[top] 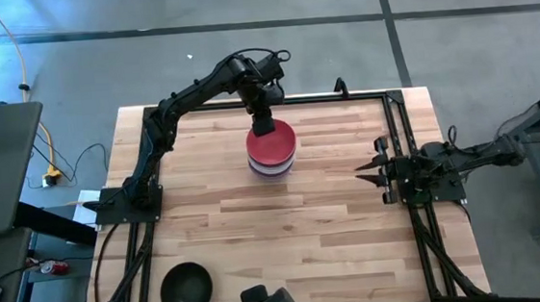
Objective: Nest bowls inside each other
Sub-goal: Stack the orange bowl on top of the top black bowl
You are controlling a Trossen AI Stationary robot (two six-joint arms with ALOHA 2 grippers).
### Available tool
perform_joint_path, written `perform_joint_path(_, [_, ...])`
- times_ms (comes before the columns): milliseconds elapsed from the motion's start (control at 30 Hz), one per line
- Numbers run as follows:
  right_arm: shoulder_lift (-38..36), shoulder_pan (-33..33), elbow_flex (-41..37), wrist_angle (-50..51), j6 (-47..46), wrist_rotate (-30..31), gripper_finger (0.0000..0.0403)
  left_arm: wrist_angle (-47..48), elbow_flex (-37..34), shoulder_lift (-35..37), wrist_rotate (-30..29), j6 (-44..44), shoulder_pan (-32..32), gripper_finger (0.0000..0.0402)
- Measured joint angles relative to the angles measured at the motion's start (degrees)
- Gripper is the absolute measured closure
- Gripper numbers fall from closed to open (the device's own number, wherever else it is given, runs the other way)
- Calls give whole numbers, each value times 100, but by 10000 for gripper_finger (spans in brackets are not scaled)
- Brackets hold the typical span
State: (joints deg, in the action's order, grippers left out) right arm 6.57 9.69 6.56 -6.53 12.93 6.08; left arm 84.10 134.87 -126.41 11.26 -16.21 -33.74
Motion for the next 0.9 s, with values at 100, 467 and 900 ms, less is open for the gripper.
perform_joint_path(100, [-291,-119,1,344,131,-6,336,-12,0,0,7,1,0,401])
perform_joint_path(467, [-632,-603,1,791,560,-478,343,-68,-2,-2,21,57,0,401])
perform_joint_path(900, [-630,-1144,-593,-272,644,-1367,398,-37,-2,-2,71,130,-2,399])
